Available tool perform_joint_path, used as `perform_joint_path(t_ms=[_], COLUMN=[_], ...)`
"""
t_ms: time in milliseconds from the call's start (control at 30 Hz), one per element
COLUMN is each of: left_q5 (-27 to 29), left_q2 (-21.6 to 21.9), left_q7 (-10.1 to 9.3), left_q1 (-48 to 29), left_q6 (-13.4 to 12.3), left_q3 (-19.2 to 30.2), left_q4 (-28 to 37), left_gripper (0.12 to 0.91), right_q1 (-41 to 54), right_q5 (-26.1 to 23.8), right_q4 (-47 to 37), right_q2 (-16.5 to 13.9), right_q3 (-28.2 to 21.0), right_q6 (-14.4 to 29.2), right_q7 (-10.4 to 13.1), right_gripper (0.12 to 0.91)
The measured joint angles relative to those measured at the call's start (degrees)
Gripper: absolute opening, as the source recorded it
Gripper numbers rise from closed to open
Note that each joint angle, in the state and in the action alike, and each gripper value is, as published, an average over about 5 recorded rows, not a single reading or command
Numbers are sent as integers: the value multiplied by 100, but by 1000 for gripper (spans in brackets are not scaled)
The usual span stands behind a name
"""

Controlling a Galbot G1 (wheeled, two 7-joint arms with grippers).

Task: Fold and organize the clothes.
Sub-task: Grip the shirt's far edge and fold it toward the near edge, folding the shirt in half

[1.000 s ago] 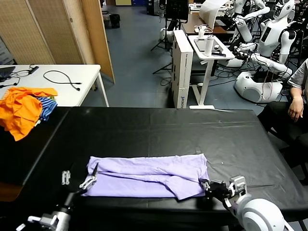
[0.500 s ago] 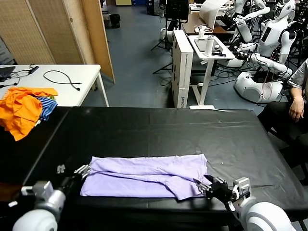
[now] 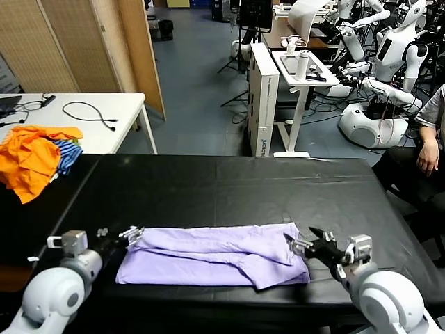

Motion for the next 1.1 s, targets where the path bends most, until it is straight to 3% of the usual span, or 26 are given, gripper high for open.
perform_joint_path(t_ms=[300, 1100], left_q5=[-36, -133], left_q2=[-63, -235], left_q7=[5, 13], left_q1=[-170, -298], left_q6=[280, 280], left_q3=[152, 213], left_q4=[349, 697], left_gripper=[907, 907], right_q1=[473, 822], right_q5=[-60, -234], right_q4=[-589, -1287], right_q2=[297, 702], right_q3=[-291, -590], right_q6=[1, 1], right_q7=[144, 149], right_gripper=[907, 903])
